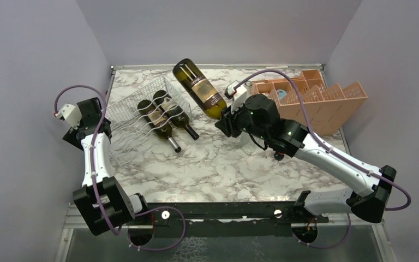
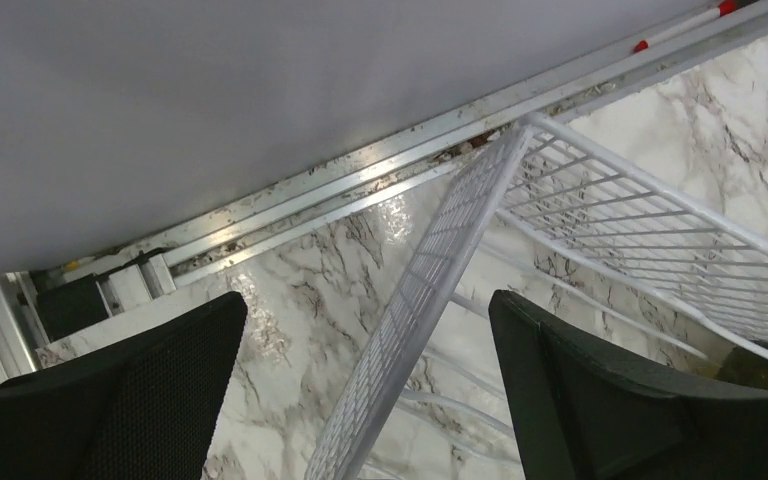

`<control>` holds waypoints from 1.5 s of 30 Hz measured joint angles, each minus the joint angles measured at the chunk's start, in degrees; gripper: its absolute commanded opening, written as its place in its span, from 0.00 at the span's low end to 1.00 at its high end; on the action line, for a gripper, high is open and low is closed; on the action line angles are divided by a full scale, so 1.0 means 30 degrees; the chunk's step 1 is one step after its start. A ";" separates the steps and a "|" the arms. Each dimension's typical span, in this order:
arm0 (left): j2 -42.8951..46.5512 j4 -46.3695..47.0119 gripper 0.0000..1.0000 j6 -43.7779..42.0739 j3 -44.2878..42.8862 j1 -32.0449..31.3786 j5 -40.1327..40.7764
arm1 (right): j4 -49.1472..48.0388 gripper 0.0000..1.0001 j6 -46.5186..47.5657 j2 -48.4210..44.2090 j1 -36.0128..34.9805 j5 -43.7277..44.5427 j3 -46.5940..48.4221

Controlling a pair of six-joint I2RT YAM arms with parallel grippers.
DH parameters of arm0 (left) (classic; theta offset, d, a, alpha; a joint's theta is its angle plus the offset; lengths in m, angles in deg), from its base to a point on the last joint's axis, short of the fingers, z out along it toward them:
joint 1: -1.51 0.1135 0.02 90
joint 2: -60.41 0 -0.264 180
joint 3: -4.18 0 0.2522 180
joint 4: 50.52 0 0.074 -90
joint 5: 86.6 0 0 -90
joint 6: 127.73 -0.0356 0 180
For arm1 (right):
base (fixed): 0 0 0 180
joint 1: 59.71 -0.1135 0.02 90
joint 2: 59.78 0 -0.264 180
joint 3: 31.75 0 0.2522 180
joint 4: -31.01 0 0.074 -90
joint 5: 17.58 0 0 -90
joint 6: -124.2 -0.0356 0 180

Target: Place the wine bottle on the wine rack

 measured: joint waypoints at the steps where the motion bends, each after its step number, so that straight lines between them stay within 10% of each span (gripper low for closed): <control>1: 0.0000 -0.0066 0.94 0.0138 0.0182 0.0131 -0.0131 | 0.0073 0.01 0.0160 0.0000 0.0000 -0.0758 0.0000; 31: -0.0058 0.1829 0.68 0.1647 0.0707 0.0102 -1.4972 | 0.1778 0.01 0.2922 0.4029 -0.0095 -1.0914 -0.1982; 45: 0.0415 0.1275 0.76 -0.0401 -0.1246 -0.0517 -1.3267 | 0.3883 0.01 0.2943 0.7941 -0.0670 -0.8845 -0.0299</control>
